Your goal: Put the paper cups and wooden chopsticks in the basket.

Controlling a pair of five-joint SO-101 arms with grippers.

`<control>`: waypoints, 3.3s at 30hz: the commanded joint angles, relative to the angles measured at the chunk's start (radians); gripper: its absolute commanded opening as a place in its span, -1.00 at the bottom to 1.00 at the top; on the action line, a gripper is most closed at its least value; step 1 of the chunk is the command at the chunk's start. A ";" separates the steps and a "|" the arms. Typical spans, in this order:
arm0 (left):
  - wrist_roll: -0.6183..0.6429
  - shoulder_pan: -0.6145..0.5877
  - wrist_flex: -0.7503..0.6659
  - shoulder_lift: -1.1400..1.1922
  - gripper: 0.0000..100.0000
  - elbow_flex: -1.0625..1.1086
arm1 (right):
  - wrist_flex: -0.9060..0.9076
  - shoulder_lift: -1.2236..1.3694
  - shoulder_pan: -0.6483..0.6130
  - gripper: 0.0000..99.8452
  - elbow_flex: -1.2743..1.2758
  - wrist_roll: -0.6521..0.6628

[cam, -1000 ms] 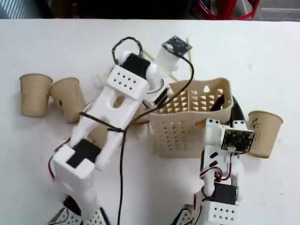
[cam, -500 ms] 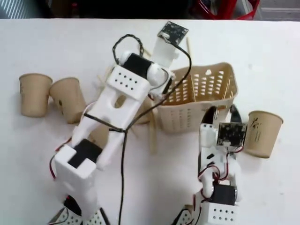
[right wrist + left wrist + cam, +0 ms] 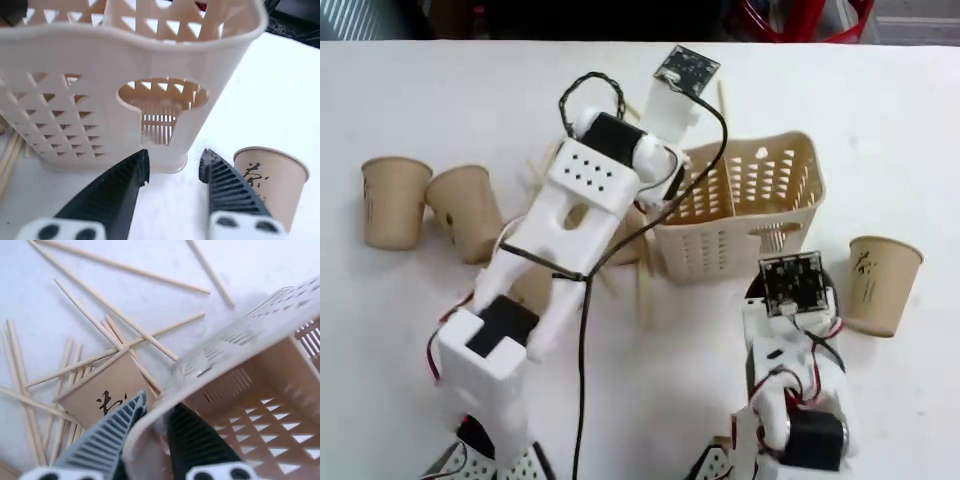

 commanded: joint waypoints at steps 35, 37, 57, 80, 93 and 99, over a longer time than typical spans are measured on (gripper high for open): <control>-0.141 -0.205 0.315 -0.348 -0.66 -0.997 | 0.053 0.440 0.432 -0.66 -0.663 0.081; -0.141 -0.277 0.315 -0.450 -0.66 -0.842 | 0.053 0.506 0.456 -0.66 -0.694 0.097; -0.321 -0.533 -0.025 -1.420 -0.65 1.076 | -0.081 1.466 0.588 -0.50 -1.140 0.809; -0.402 -0.677 -0.456 -1.603 -0.65 1.714 | -0.081 1.867 0.541 -0.51 -1.211 1.217; -0.400 -0.677 -0.456 -1.603 -0.65 1.714 | 0.130 1.805 0.550 -0.51 -1.249 1.310; -0.400 -0.677 -0.456 -1.603 -0.65 1.714 | 0.257 1.692 0.549 -0.51 -1.250 1.316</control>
